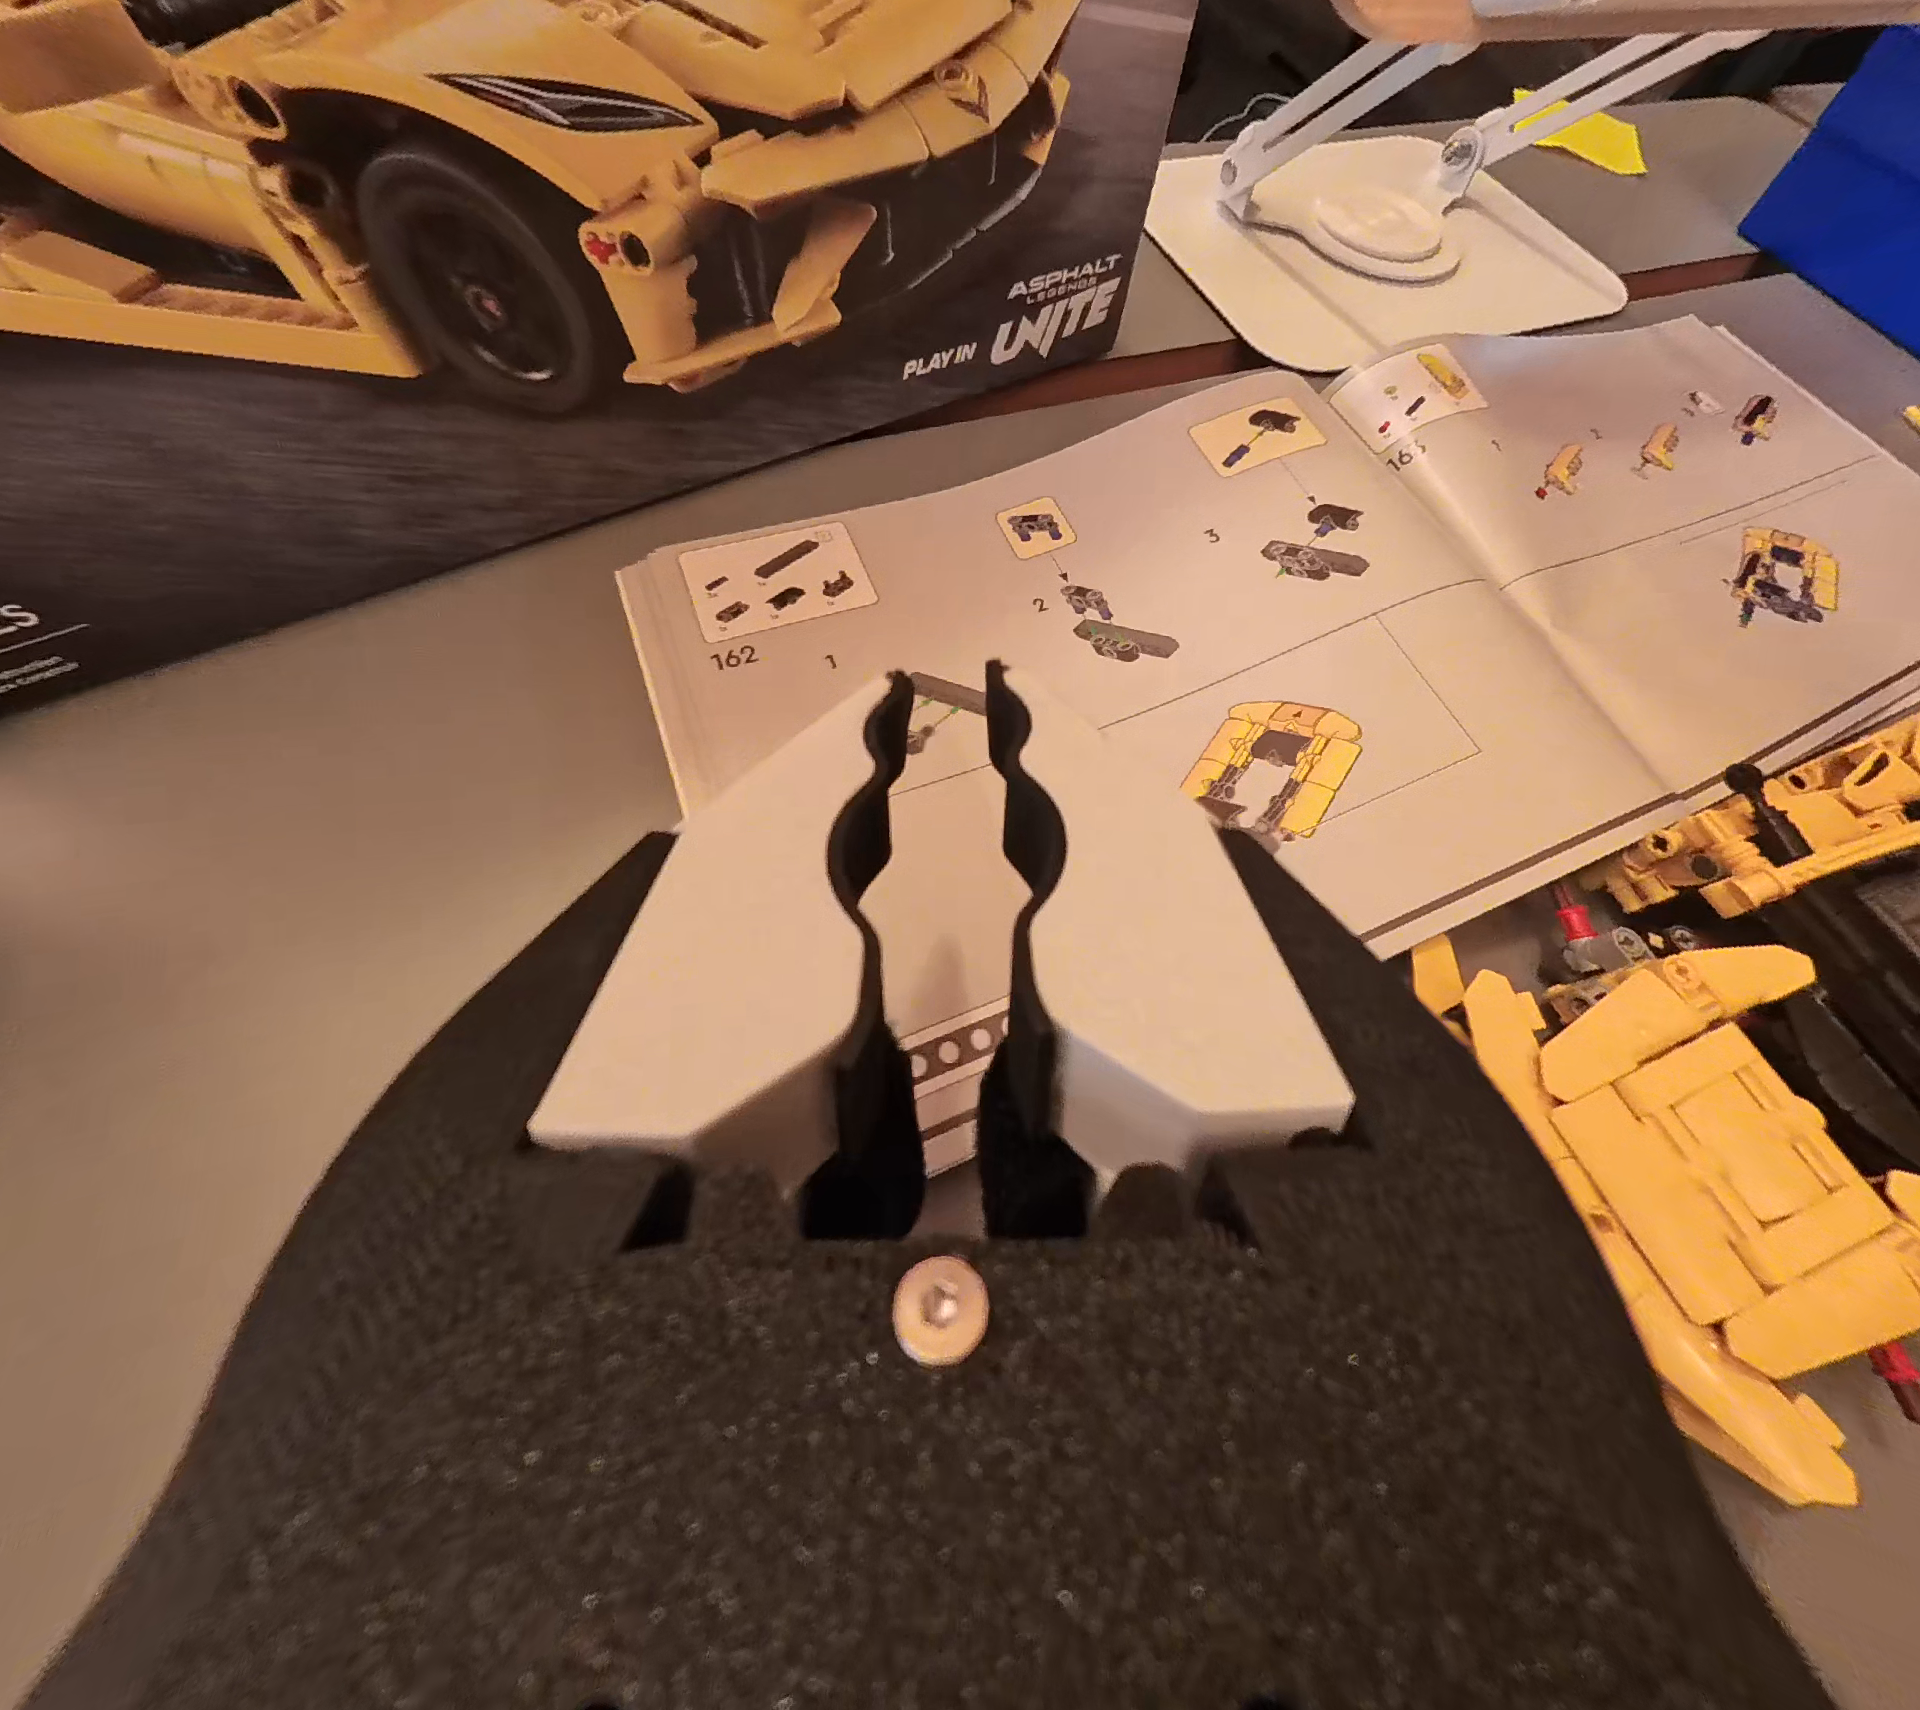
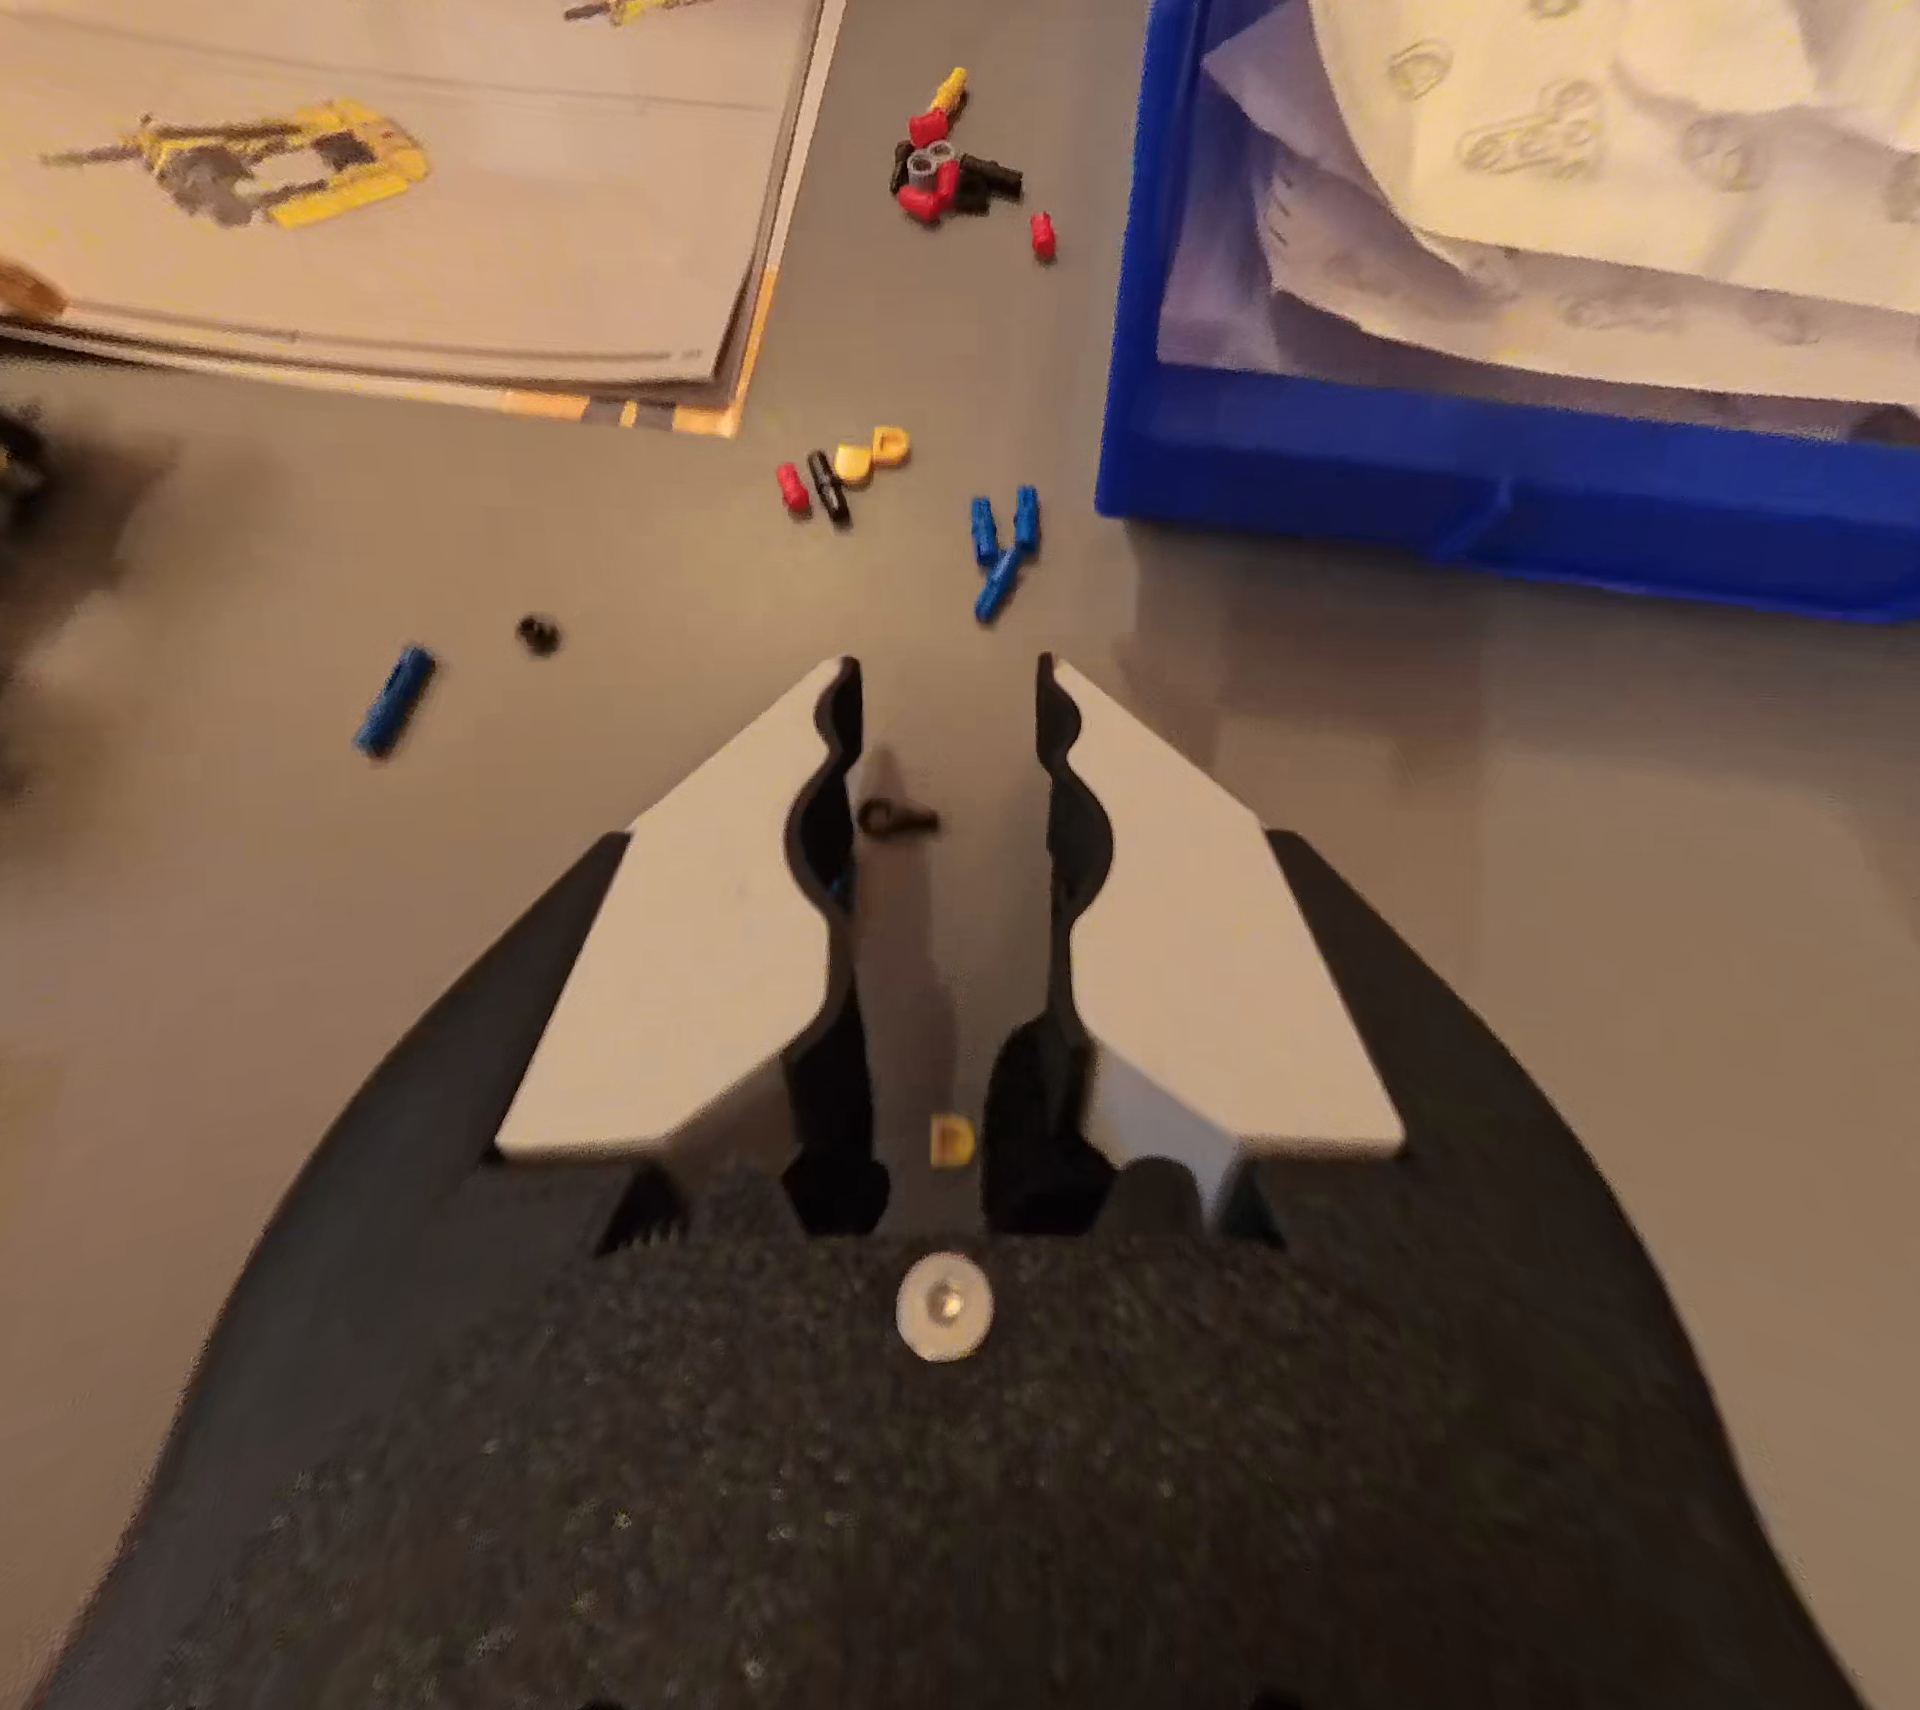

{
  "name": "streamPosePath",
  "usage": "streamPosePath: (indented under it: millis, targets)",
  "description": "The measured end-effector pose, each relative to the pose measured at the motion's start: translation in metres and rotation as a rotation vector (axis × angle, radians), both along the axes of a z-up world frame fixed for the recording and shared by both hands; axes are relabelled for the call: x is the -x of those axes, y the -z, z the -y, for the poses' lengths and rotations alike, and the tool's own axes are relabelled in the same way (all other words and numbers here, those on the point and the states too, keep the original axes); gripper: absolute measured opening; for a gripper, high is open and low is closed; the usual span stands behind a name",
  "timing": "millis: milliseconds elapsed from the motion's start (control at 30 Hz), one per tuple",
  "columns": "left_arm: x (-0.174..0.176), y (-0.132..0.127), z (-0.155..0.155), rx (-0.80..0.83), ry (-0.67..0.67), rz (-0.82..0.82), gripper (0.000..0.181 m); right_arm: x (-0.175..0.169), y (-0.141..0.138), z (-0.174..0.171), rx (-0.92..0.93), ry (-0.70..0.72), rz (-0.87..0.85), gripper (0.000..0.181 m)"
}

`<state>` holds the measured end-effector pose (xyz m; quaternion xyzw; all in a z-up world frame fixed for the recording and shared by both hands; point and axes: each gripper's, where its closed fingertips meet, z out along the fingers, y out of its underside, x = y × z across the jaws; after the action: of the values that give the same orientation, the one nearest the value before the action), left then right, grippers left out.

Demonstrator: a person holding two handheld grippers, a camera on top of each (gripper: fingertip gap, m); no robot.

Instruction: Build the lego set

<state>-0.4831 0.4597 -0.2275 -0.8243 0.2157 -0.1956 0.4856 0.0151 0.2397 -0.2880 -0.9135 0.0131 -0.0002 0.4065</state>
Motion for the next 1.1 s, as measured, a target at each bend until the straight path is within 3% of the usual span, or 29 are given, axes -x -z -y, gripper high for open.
streamPosePath:
  millis: [200,267,367,467,567,633,933,1100]
  targets:
    - [0.002,0.005,-0.001,0.025,-0.002,0.014,0.013,-0.009,0.012,-0.024,0.040,0.030,0.089,0.017]
    - [0.001,0.007,-0.001,0.033,0.002,0.016,0.013,-0.011,0.016,-0.024,0.077,0.027,0.113,0.006]
    - [-0.001,0.008,0.000,0.035,0.011,0.008,0.014,-0.009,0.013,-0.018,0.091,0.010,0.123,0.005]
    - [-0.002,0.008,0.001,0.033,0.014,0.004,0.013,0.031,-0.002,-0.004,0.069,-0.177,0.044,0.004]
    - [-0.003,0.007,0.001,0.038,0.017,0.018,0.014,0.133,-0.008,0.042,0.096,-0.668,-0.146,0.005]
    - [-0.004,0.008,0.002,0.043,0.024,0.021,0.014,0.164,0.004,0.074,0.161,-0.822,-0.100,0.005]
    - [-0.010,0.008,0.006,0.043,0.043,0.014,0.014,0.179,0.015,0.096,0.196,-0.853,-0.083,0.005]
    - [-0.011,0.009,0.006,0.047,0.048,0.017,0.014,0.220,-0.014,0.101,0.099,-0.959,-0.217,0.005]
